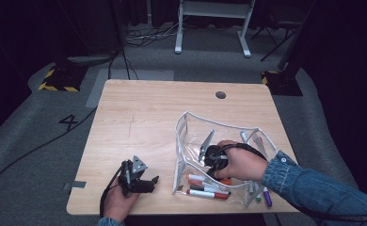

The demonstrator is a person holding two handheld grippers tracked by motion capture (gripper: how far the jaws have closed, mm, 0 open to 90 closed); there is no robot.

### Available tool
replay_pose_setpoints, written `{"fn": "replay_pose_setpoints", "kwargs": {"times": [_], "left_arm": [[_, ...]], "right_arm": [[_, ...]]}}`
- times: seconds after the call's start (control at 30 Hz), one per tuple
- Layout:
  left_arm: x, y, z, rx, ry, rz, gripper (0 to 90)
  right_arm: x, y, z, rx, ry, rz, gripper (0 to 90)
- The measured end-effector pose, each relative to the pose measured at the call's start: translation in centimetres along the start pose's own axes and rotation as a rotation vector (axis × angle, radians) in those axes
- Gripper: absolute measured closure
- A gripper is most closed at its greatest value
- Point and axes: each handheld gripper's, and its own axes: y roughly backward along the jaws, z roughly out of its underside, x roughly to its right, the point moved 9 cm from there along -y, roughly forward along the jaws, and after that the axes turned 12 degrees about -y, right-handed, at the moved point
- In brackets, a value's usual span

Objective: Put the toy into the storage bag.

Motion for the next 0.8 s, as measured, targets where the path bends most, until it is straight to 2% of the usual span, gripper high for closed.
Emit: {"fn": "replay_pose_setpoints", "kwargs": {"times": [0.1,0.23,0.37,0.43,0.47,0.5,0.57,0.6,0.8], "left_arm": [[0.0,0.0,0.0,-0.001,0.000,0.000,14.5],[0.0,0.0,0.0,-0.002,0.000,0.001,14.5],[0.0,0.0,0.0,-0.002,-0.001,0.001,14.5],[0.0,0.0,0.0,-0.001,0.000,0.001,14.5],[0.0,0.0,0.0,-0.001,0.000,0.001,14.5],[0.0,0.0,0.0,-0.001,0.000,0.001,14.5],[0.0,0.0,0.0,0.000,0.000,0.000,14.5],[0.0,0.0,0.0,0.000,-0.001,0.000,14.5],[0.0,0.0,0.0,0.000,0.000,0.000,14.5]], "right_arm": [[0.1,-0.7,0.2,-0.021,0.014,0.003,76.8],[0.3,-1.5,0.7,-0.063,-0.005,0.015,76.9],[0.5,-2.0,1.1,-0.087,0.020,0.023,76.8],[0.6,-2.0,1.1,-0.081,0.009,0.021,76.6],[0.6,-1.9,1.2,-0.087,0.007,0.018,73.7],[0.7,-1.9,1.3,-0.092,-0.019,0.020,65.7],[1.1,-1.8,1.3,-0.077,-0.045,0.056,49.1],[1.4,-1.6,1.3,-0.064,-0.034,0.067,45.1],[1.7,1.1,0.2,0.078,-0.062,0.067,35.1]]}}
